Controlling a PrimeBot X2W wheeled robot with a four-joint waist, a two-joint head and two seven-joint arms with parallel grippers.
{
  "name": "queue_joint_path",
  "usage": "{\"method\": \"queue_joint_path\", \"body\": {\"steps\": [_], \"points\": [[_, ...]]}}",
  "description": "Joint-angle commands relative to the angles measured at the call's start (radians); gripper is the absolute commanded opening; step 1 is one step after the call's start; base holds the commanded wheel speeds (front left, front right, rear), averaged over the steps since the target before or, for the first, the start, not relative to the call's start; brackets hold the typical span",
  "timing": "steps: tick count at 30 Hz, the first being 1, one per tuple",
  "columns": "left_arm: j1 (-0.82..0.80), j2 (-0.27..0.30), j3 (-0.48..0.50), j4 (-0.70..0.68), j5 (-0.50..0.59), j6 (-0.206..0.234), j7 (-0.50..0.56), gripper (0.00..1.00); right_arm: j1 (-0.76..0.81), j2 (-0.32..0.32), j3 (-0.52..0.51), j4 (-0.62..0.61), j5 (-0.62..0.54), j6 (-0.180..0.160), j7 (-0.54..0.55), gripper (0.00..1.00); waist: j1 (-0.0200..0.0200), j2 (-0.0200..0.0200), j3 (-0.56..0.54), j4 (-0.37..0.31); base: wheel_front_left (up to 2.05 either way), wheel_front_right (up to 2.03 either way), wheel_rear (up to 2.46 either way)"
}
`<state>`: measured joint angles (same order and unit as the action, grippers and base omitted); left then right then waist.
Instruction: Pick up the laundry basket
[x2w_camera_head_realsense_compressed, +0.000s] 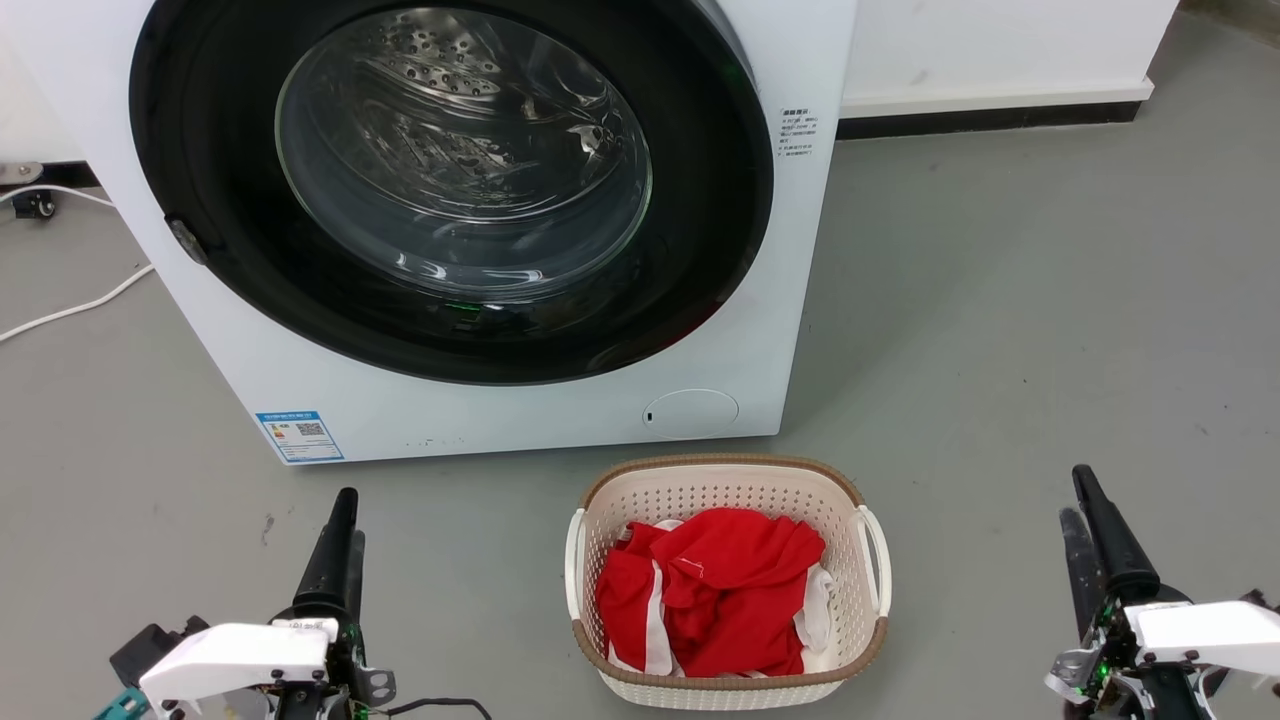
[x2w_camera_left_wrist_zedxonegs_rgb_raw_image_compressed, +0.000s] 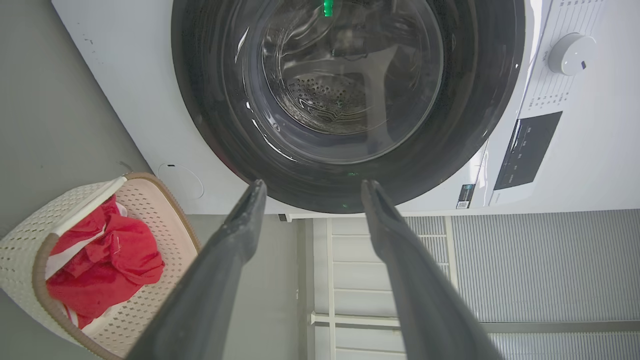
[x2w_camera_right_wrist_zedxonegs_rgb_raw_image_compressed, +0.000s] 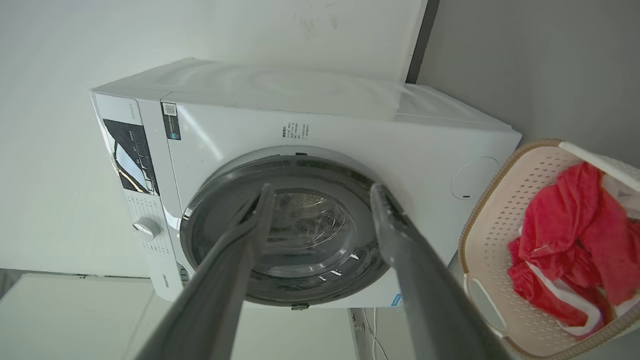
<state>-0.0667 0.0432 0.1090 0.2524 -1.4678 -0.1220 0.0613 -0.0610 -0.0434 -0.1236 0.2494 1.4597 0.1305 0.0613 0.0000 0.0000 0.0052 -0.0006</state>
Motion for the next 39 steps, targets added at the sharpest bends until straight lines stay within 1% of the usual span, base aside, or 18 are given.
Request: {"method": "queue_joint_path", "body": {"steps": [1,12,20,27,39], "points": [[-0.023,0.004,0.001,-0.029,0.043,0.002,-0.011,1.00,-0.013,-0.003,-0.002,-0.032,-0.049,0.000,-0.011,1.00,0.0000,0.0000,0.000,0.000,0.00,0.00,0.00],[-0.015,0.004,-0.033,-0.081,0.286,0.031,-0.060,1.00,0.009,-0.004,0.028,-0.102,-0.322,0.000,-0.059,1.00,0.0000,0.0000,0.003,0.001,0.00,0.00,0.00],[-0.008,0.005,-0.059,-0.096,0.451,0.050,-0.091,1.00,0.029,-0.004,0.039,-0.126,-0.520,0.000,-0.091,1.00,0.0000,0.0000,0.005,0.001,0.00,0.00,0.00],[-0.004,0.005,-0.077,-0.107,0.568,0.061,-0.117,1.00,0.040,-0.005,0.045,-0.143,-0.645,0.000,-0.117,1.00,0.0000,0.0000,0.006,0.001,0.00,0.00,0.00],[0.003,0.006,-0.095,-0.128,0.721,0.073,-0.154,1.00,0.055,-0.006,0.053,-0.176,-0.802,0.000,-0.154,1.00,0.0000,0.0000,0.007,0.002,0.00,0.00,0.00]]}}
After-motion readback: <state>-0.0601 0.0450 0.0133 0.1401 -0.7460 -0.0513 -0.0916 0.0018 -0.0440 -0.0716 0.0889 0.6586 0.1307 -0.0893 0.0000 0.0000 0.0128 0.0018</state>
